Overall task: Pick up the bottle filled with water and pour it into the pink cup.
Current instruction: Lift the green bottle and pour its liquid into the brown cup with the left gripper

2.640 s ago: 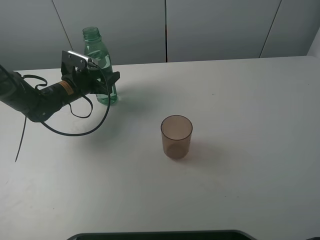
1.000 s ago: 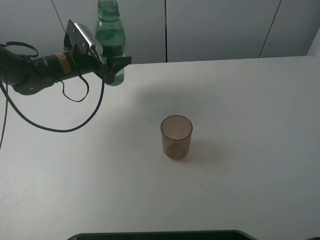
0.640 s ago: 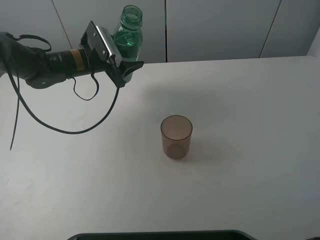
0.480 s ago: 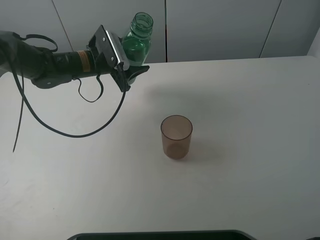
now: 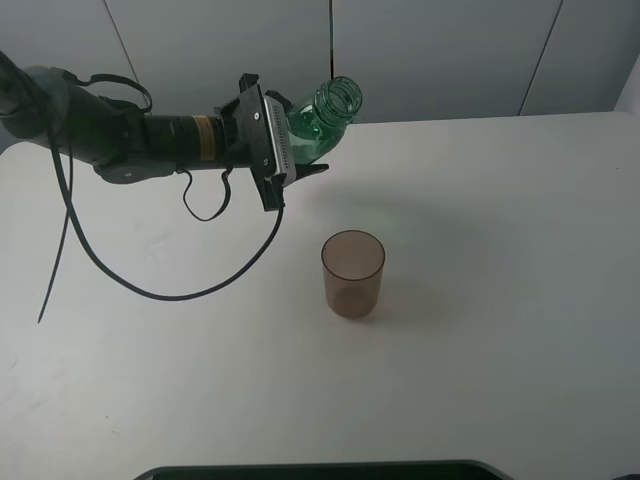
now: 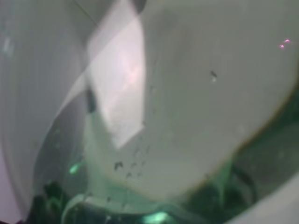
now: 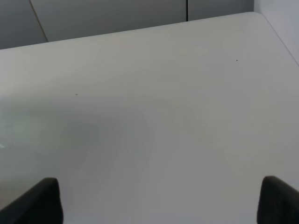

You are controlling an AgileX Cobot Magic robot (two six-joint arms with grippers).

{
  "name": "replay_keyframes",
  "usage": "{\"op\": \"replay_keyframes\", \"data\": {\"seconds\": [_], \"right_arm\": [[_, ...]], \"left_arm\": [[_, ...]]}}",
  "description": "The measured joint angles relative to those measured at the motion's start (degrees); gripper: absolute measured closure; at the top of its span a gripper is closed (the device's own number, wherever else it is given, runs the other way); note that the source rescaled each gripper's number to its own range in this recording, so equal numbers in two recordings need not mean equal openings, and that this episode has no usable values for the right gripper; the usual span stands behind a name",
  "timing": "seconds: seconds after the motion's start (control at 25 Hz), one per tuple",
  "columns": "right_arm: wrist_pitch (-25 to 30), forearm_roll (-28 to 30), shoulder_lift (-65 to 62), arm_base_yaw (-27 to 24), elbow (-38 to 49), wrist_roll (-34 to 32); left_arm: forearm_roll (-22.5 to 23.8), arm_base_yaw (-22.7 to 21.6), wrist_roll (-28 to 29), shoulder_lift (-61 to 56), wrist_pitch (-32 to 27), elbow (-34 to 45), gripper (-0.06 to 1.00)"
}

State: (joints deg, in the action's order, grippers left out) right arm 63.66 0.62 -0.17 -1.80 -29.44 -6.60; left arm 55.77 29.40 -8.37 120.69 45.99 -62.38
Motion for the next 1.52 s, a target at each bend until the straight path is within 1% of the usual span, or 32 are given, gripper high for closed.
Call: {"op": "replay_keyframes", "data": {"seconds": [0.16, 0.4, 0.68, 0.84, 1.08, 1.52], "right_arm": [[0.00, 0.00, 0.00, 0.00, 0.00, 0.00], [0.00, 0.00, 0.00, 0.00, 0.00, 0.00], [0.00, 0.00, 0.00, 0.00, 0.00, 0.00], [0.00, 0.00, 0.00, 0.00, 0.00, 0.00], [0.00, 0.00, 0.00, 0.00, 0.00, 0.00], [0.00, 0.00, 0.00, 0.00, 0.00, 0.00]], "left_arm": [[2.53, 0.22, -1.31, 0.00, 0.00, 0.00, 0.94], [3.35, 0.22, -9.81, 0.00, 0.00, 0.00, 0.94], [3.47, 0.22, -16.72, 0.00, -0.82, 0.00, 0.94], [3.60, 0.22, -17.40, 0.00, -0.82, 0.00, 0.94], [5.23, 0.22, -17.68, 0.00, -0.49, 0.00, 0.94], [5.90, 0.88, -22.34, 0.00, -0.49, 0.00, 0.94]]}}
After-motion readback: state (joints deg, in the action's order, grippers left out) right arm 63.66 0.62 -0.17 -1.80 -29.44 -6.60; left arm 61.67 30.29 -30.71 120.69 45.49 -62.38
